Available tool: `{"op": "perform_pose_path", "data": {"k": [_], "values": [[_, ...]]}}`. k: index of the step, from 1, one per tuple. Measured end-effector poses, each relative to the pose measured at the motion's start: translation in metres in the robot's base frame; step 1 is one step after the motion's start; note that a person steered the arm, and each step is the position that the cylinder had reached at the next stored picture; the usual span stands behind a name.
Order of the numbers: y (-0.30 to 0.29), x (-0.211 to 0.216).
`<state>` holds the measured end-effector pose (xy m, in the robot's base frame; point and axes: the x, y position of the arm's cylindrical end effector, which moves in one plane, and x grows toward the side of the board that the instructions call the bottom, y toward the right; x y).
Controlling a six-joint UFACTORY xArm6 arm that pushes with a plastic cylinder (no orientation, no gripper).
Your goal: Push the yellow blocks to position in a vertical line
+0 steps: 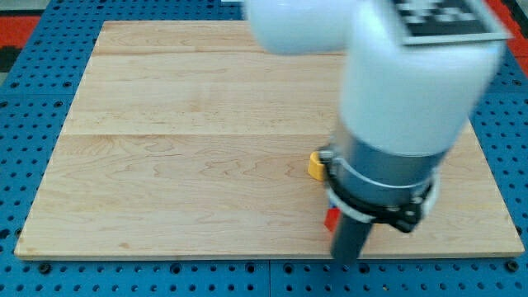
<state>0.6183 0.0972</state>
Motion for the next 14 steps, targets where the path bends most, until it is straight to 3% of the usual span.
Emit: {"op": "perform_pose_path", "data": {"k": [2, 4, 6, 7, 8, 10, 12, 14], "values": [[0.014, -0.018], [-0.051, -0.062], [-0.047, -0.111], [-0.025, -0.053], [0.027, -0.032], [0.106, -0.045], [0.015, -0.069], [-0.033, -0.127]]}}
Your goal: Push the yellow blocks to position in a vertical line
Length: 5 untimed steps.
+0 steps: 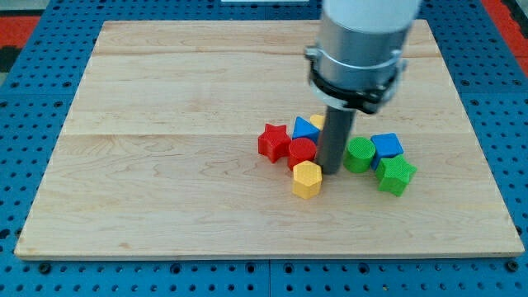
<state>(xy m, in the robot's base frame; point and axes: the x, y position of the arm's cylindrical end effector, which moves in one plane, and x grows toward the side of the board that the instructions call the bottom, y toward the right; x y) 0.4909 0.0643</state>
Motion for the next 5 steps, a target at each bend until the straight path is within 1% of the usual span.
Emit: {"op": "perform_pose_path", "data": {"k": [1, 2, 3, 4, 5], "values": [[-0.023, -0.010], [-0.015, -0.010], [0.023, -0.012], [0.009, -0.049], [-0.004, -0.054]]}}
